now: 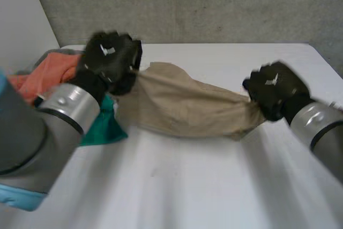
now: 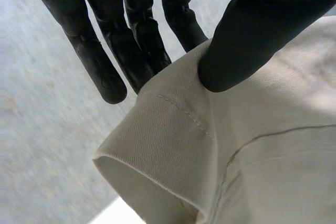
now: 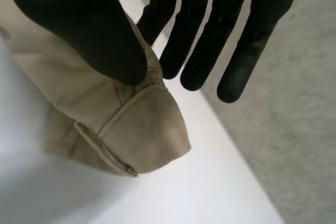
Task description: Fold the laundry.
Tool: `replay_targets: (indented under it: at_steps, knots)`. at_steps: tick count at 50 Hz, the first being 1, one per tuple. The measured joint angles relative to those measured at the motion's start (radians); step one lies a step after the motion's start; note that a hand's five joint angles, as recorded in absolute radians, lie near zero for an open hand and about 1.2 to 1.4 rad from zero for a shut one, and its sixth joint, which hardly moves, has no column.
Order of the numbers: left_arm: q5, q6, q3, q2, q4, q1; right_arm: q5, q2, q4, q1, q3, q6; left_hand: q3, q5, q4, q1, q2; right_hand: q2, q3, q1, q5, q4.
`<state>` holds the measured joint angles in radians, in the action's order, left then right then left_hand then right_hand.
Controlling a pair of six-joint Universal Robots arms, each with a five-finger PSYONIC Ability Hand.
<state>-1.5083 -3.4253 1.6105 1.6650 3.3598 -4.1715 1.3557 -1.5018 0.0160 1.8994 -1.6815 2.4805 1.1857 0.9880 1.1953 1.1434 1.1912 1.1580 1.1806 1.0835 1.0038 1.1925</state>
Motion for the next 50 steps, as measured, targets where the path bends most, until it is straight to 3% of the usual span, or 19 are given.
replay_targets:
  at_steps: [8,14,23,27,32,38,41,50]
  knots:
    - [-0.003,0.002,-0.135,-0.155,-0.163,0.0,-0.012,-0.101,0.248,-0.005,0.288,0.027,0.005,0.0,0.004,0.0,0.005,0.0,0.0,0.019,0.002,0.001]
    - [-0.004,0.002,-0.192,-0.176,-0.201,-0.003,-0.01,-0.097,0.299,-0.013,0.398,0.024,0.005,0.0,0.004,0.0,0.005,0.0,0.0,0.019,0.004,0.001]
    - [-0.003,-0.004,-0.24,0.081,-0.192,-0.007,-0.01,0.08,0.29,-0.02,0.428,0.028,0.005,0.0,0.004,0.0,0.005,0.0,0.0,0.027,0.004,0.001]
    - [-0.001,-0.015,-0.343,0.225,-0.162,-0.01,0.004,0.185,0.21,-0.017,0.465,0.058,0.005,0.0,0.004,0.0,0.005,0.0,0.0,0.027,0.004,0.002]
    - [-0.004,-0.02,-0.567,0.345,-0.025,-0.024,0.073,0.282,-0.035,-0.015,0.561,0.155,0.006,0.0,0.004,0.0,0.006,0.006,0.007,0.027,0.004,0.005]
    - [-0.042,-0.017,-0.755,0.353,0.232,-0.042,0.165,0.282,-0.417,-0.014,0.64,0.263,0.006,0.0,0.004,0.0,0.006,0.014,0.007,0.037,0.004,0.005]
    - [-0.064,-0.015,-0.786,0.329,0.311,-0.043,0.179,0.259,-0.522,-0.013,0.648,0.283,0.006,0.0,0.004,0.0,0.006,0.014,0.007,0.037,0.009,0.005]
    - [-0.086,-0.004,-0.663,0.242,0.275,-0.036,0.115,0.215,-0.481,-0.015,0.588,0.289,0.006,0.0,0.004,0.0,0.006,0.014,0.007,0.037,0.019,0.005]
